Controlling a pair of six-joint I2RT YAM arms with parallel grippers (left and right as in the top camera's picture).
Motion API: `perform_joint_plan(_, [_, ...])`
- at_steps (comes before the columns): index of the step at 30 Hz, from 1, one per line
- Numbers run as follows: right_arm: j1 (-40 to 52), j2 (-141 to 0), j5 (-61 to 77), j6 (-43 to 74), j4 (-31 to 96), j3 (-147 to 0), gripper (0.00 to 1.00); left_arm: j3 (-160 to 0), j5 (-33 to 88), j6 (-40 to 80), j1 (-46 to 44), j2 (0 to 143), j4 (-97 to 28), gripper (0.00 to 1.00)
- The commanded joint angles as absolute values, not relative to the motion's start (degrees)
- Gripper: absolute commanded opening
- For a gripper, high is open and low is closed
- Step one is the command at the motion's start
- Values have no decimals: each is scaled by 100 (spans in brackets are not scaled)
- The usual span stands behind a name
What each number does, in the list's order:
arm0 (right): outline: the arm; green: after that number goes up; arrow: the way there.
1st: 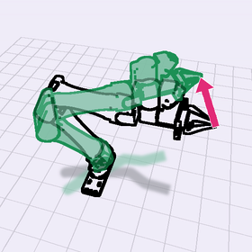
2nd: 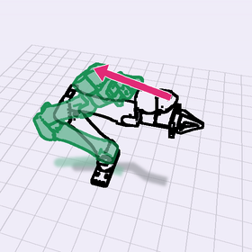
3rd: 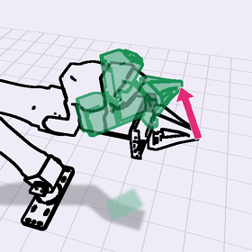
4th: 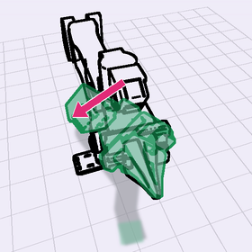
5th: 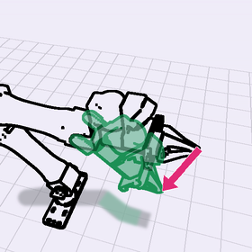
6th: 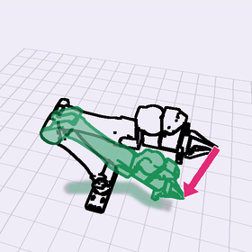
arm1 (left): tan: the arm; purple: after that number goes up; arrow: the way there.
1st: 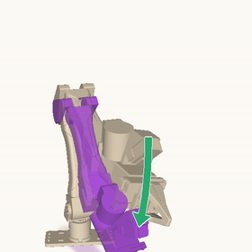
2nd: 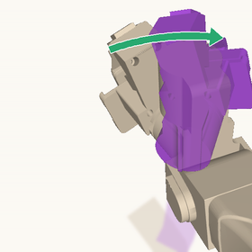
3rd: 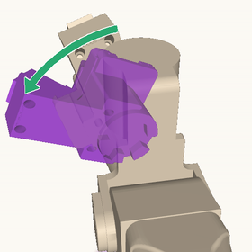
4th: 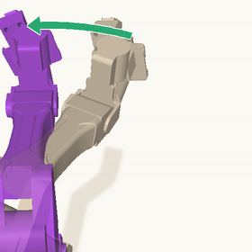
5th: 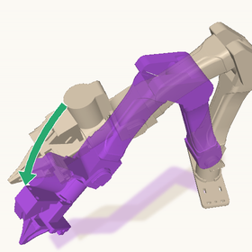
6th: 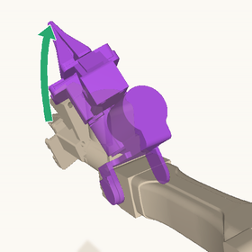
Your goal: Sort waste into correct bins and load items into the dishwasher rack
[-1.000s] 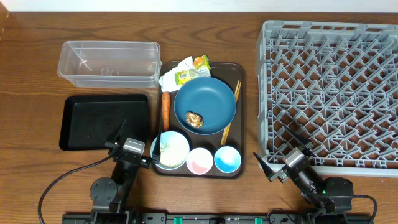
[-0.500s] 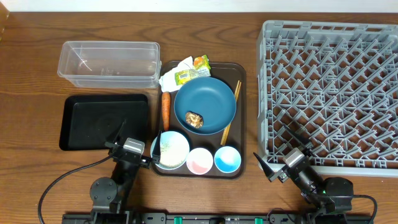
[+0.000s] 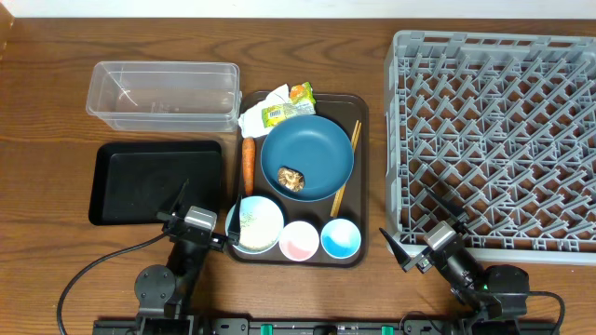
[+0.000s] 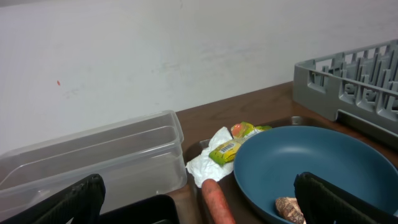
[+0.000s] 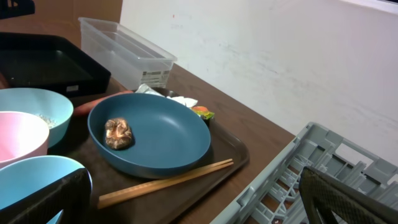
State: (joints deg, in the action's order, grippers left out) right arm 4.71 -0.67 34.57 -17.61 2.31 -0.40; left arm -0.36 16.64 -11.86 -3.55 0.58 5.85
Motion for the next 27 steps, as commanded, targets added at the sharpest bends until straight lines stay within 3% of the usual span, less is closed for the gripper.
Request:
perform_joint_plan(1, [370,-38,3498,-1804,250,-32,99,-23,1756,-1175,-379,23,609,98])
perform_joint_plan(7, [370,-40,3520,-1750,130,-32,99,-30,2718,-1151,-379,23,965,98])
perform_joint_plan(15, [373,-38,3820,-368,-207,-200,99,-685,3242,526,-379,45,834,98])
perform_joint_plan(21, [370,-183,3658,213,690,-1031,99,-2244,3109,567,-379,744,-1081,98])
perform_joint_plan(27, [370,-1192,2995,211,1999,-2296,99,-4377,3109,567,-379,2541,-3164,98])
